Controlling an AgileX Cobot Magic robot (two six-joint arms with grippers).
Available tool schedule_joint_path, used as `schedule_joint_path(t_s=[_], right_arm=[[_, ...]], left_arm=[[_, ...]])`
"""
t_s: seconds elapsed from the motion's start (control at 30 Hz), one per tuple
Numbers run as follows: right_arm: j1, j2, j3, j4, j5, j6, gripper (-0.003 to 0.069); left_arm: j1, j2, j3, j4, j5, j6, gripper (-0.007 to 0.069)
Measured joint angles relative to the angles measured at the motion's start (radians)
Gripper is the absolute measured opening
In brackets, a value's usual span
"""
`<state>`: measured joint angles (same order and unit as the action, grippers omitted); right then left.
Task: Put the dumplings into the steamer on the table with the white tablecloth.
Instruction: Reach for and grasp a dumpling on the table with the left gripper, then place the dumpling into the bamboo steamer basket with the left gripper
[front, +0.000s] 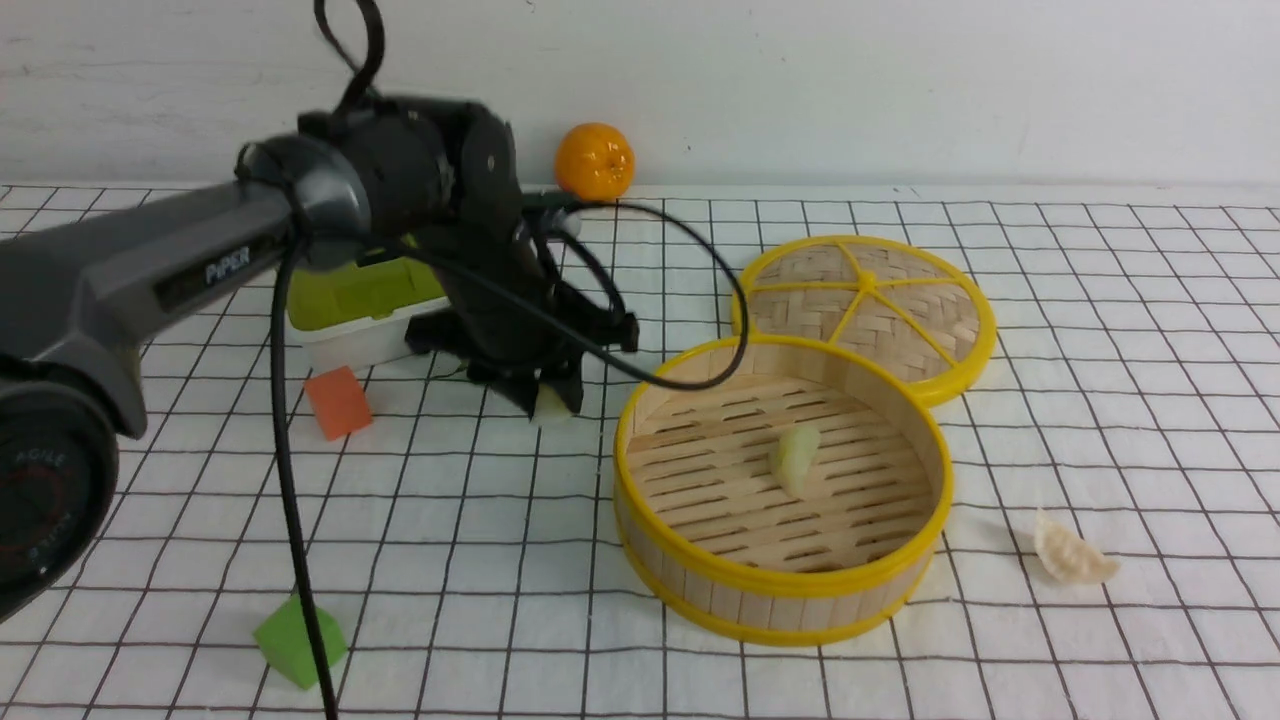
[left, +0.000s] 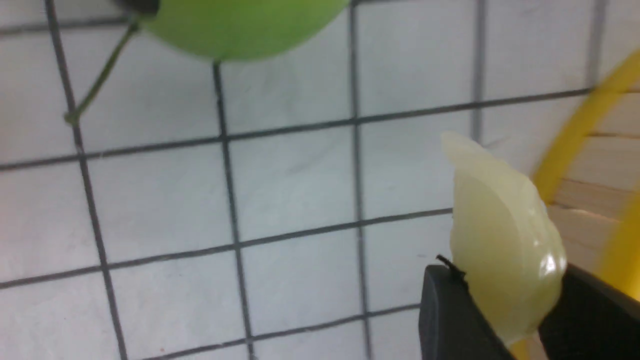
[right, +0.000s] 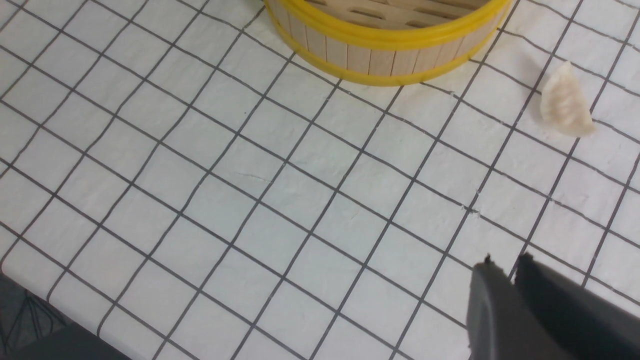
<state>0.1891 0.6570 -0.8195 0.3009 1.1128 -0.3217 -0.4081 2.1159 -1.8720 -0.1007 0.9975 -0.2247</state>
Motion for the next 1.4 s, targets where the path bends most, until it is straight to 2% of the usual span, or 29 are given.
schedule_joint_path(t_s=[0.13,0.3,0.6,0.87,0.97,1.17,1.27,1.4], right_arm=[[0.000,0.000,0.000,0.001,-0.001,0.000,0.0069],[0.000,0.000,0.000,0.002,-0.003,0.000,0.0074],[0.000,0.000,0.000,0.002,-0.005,0.000,0.0082],[0.000,0.008,0.000,-0.022,-0.019,0.047,0.0087],[0.000,0.024,0.000,-0.045,-0.028,0.076,0.0090],[0.000,0.140,0.000,-0.108,-0.038,0.153,0.0098],[0.000,0.176,-0.004,-0.114,-0.048,0.157,0.0107],[0.000,0.302,-0.059,-0.116,-0.061,0.158,0.0158]], left_arm=[[-0.105,-0.042,-0.161,0.000,0.085,0.040,0.0229],[-0.188,-0.013,-0.185,-0.007,0.090,0.045,0.0229],[-0.190,0.165,-0.185,0.045,0.063,-0.041,0.0229],[-0.190,0.202,-0.189,0.037,0.036,-0.050,0.0229],[-0.190,0.202,-0.189,0.037,0.036,-0.050,0.0253],[-0.190,0.115,-0.181,0.038,0.080,-0.018,0.0394],[-0.190,0.040,-0.181,0.045,0.099,0.004,0.0410],[-0.190,-0.169,-0.184,0.101,0.195,0.040,0.0418]])
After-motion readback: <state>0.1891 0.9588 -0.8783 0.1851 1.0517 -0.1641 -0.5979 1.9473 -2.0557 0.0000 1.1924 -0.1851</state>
